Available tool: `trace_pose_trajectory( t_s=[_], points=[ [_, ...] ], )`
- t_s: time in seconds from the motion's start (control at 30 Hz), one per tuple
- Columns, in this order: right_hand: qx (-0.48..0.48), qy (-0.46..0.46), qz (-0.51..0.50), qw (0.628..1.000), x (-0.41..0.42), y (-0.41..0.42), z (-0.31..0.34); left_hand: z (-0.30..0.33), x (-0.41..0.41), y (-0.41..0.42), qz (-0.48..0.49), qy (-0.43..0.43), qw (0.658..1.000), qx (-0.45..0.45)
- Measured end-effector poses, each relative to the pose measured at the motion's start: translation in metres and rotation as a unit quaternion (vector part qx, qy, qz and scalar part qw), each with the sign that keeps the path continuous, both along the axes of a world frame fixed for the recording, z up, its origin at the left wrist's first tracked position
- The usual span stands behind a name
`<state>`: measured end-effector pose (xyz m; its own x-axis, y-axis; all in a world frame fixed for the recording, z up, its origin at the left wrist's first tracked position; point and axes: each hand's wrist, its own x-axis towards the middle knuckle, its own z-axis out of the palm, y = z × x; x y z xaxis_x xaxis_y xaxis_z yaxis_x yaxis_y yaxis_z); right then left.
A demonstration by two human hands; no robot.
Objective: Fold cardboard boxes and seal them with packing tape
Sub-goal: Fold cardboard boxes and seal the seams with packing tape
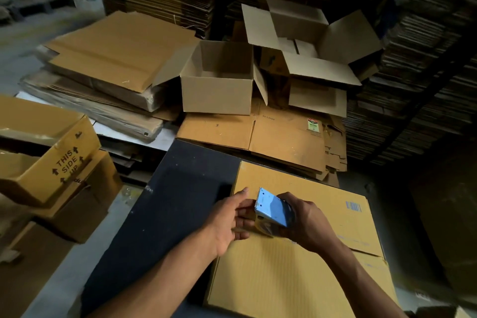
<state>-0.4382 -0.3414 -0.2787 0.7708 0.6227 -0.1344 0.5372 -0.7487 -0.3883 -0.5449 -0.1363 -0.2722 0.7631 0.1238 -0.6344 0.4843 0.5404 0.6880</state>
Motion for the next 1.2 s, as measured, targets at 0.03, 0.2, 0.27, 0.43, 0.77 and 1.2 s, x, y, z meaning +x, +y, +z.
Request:
trace_pose_trajectory(
  t_s=[0.03, 0.2, 0.27, 0.43, 0.77, 1.2],
  points=[
    [-0.002, -0.003, 0.005, 1.000, 0.001, 0.001, 0.001, -0.004, 0.002, 0.001, 0.007, 0.013, 1.000, -0.018],
    [-0.030, -0.012, 0.043, 0.999, 0.004, 0.008, 0.006, -0.030, 0.011, -0.007, 0.131, 0.049, 0.983, 0.121],
    [-0.056, -0.022, 0.067, 0.996, 0.008, 0.010, 0.011, -0.035, 0.014, -0.002, 0.154, 0.049, 0.973, 0.167],
    [-0.172, -0.021, 0.064, 0.983, 0.030, -0.020, 0.022, -0.064, -0.003, 0.057, 0.159, 0.099, 0.959, 0.211],
    [-0.258, -0.002, 0.063, 0.964, 0.028, -0.006, 0.014, -0.112, -0.014, 0.049, 0.167, 0.121, 0.959, 0.193],
    [-0.292, -0.004, 0.055, 0.955, 0.027, 0.014, 0.014, -0.140, -0.012, 0.052, 0.204, 0.060, 0.964, 0.162]
  ],
)
